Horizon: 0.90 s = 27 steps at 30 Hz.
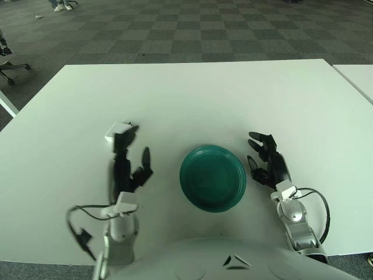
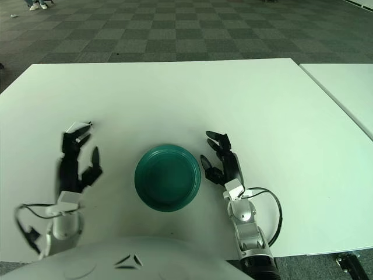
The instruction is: Put the charger into the plate.
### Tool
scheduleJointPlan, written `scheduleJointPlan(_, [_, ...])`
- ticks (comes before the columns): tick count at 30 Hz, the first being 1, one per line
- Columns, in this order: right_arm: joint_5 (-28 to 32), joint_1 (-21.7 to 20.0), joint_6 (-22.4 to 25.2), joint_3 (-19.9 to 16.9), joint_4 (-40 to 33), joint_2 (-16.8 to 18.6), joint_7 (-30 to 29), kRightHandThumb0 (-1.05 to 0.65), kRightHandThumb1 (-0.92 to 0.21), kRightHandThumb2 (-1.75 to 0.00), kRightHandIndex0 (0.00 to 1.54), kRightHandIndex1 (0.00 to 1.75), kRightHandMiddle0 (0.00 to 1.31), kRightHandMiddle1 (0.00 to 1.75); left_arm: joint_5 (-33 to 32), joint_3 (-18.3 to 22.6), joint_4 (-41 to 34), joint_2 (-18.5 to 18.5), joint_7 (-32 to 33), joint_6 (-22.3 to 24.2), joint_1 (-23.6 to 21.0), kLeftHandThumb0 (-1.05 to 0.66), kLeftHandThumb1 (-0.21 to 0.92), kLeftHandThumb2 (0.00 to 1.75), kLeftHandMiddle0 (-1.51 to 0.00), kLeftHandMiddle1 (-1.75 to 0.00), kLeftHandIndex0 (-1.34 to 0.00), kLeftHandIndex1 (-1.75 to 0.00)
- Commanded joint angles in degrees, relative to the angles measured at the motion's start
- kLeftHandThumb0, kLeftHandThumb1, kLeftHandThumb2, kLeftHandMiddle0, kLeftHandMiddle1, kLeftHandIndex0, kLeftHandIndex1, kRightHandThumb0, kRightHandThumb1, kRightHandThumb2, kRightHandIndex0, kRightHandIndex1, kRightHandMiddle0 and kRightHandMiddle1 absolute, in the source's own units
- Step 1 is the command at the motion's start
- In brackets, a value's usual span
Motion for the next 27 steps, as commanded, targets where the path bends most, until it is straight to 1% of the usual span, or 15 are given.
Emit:
scheduleJointPlan(1, [-0.1,4.0,2.5,-0.4,6.3,-0.4,0.6,-0.70,-0.92,-0.60,0.46,0.14,0.00,0.92,2.8,1.4,0.3,2.2,0.6,-0.2,-2.6,-0.71,0.92,0.65,-0.32,-0.52,0.00,-1.05])
scheduleJointPlan(3, [0.1,3.6,2.4,-0.6,6.7,-0.5,0.8,-0.70,-0.92,-0.60,0.46,0.14,0.00,0.92,4.0,2.9,0.9,4.4,1.2,-1.2,-4.6,-0.73,0.92,0.62,-0.31,-0.53,0.00,-1.06])
scheduleJointPlan(5, [0.2,3.4,2.4,-0.7,7.0,-0.5,0.9,-0.70,-0.92,-0.60,0.46,0.14,0.00,0.92,4.4,5.0,-0.1,7.0,0.3,-1.8,-5.5,-0.74,0.92,0.60,-0.31,-0.53,-0.01,-1.06])
scheduleJointPlan(6, [0.3,3.2,2.4,-0.7,7.2,-0.6,1.0,-0.70,-0.92,-0.60,0.46,0.14,0.00,0.92,4.3,7.3,-0.5,9.7,-0.6,-2.3,-6.5,-0.75,0.92,0.60,-0.31,-0.53,-0.01,-1.06])
scheduleJointPlan(7, [0.4,3.1,2.3,-0.8,7.3,-0.6,1.2,-0.69,-0.92,-0.60,0.46,0.14,0.00,0.91,4.1,8.9,-0.7,11.7,-1.2,-2.6,-7.2,-0.78,0.92,0.61,-0.31,-0.53,-0.01,-1.06])
scheduleJointPlan(9, [0.7,2.9,2.5,-0.9,7.3,-0.7,1.6,-0.69,-0.92,-0.60,0.46,0.14,0.00,0.91,5.3,12.6,2.6,16.9,-0.8,-3.5,-10.4,-0.82,0.92,0.63,-0.31,-0.54,-0.02,-1.07])
scheduleJointPlan(11, [0.9,2.7,2.8,-1.1,7.3,-0.8,2.1,-0.68,-0.92,-0.59,0.46,0.14,0.00,0.91,7.1,14.2,6.1,20.2,0.0,-4.0,-13.1,-0.87,0.92,0.64,-0.31,-0.58,-0.02,-1.09])
scheduleJointPlan(12, [1.0,2.6,2.9,-1.2,7.2,-0.8,2.2,-0.68,-0.92,-0.59,0.46,0.14,0.00,0.91,7.5,14.6,7.1,21.3,0.1,-4.2,-13.8,-0.90,0.92,0.65,-0.30,-0.62,-0.03,-1.09])
scheduleJointPlan(14, [1.2,2.5,3.0,-1.3,7.2,-0.9,2.6,-0.68,-0.92,-0.58,0.47,0.15,0.00,0.91,8.0,15.0,9.5,23.5,0.2,-4.8,-15.2,-0.94,0.92,0.66,-0.27,-0.67,-0.03,-1.10])
scheduleJointPlan(18, [1.5,2.2,3.2,-1.6,7.4,-1.0,3.2,-0.67,-0.92,-0.58,0.47,0.15,0.00,0.90,8.6,14.7,12.0,25.9,0.3,-5.0,-16.5,-0.98,0.92,0.67,-0.25,-0.71,-0.02,-1.10])
scheduleJointPlan(21, [1.9,1.9,3.1,-1.9,7.9,-1.1,3.6,-0.66,-0.92,-0.57,0.46,0.15,0.00,0.90,10.6,14.0,12.9,27.9,-1.7,-2.7,-17.3,-1.02,0.92,0.70,-0.22,-0.72,-0.02,-1.10])
scheduleJointPlan(22, [2.1,1.8,3.0,-2.0,8.1,-1.2,3.7,-0.66,-0.92,-0.57,0.46,0.15,0.00,0.89,11.8,13.6,12.9,28.6,-3.3,-1.1,-17.5,-1.03,0.92,0.71,-0.22,-0.72,-0.02,-1.10])
scheduleJointPlan(23, [2.4,1.7,2.9,-2.1,8.3,-1.2,3.9,-0.65,-0.92,-0.57,0.46,0.15,0.00,0.89,13.6,13.0,12.5,29.7,-6.4,1.4,-17.7,-1.03,0.92,0.73,-0.21,-0.71,-0.01,-1.10])
scheduleJointPlan(25, [2.6,1.7,2.5,-2.3,8.5,-1.2,4.1,-0.65,-0.92,-0.56,0.46,0.15,0.00,0.90,16.3,12.0,11.7,31.0,-11.2,5.3,-17.9,-1.04,0.92,0.76,-0.19,-0.60,-0.01,-1.07])
scheduleJointPlan(27, [2.8,1.5,2.3,-2.4,8.9,-1.3,4.2,-0.65,-0.92,-0.55,0.45,0.15,0.00,0.90,17.6,11.3,10.9,31.3,-13.4,7.4,-18.0,-1.05,0.92,0.78,-0.18,-0.55,0.00,-1.04])
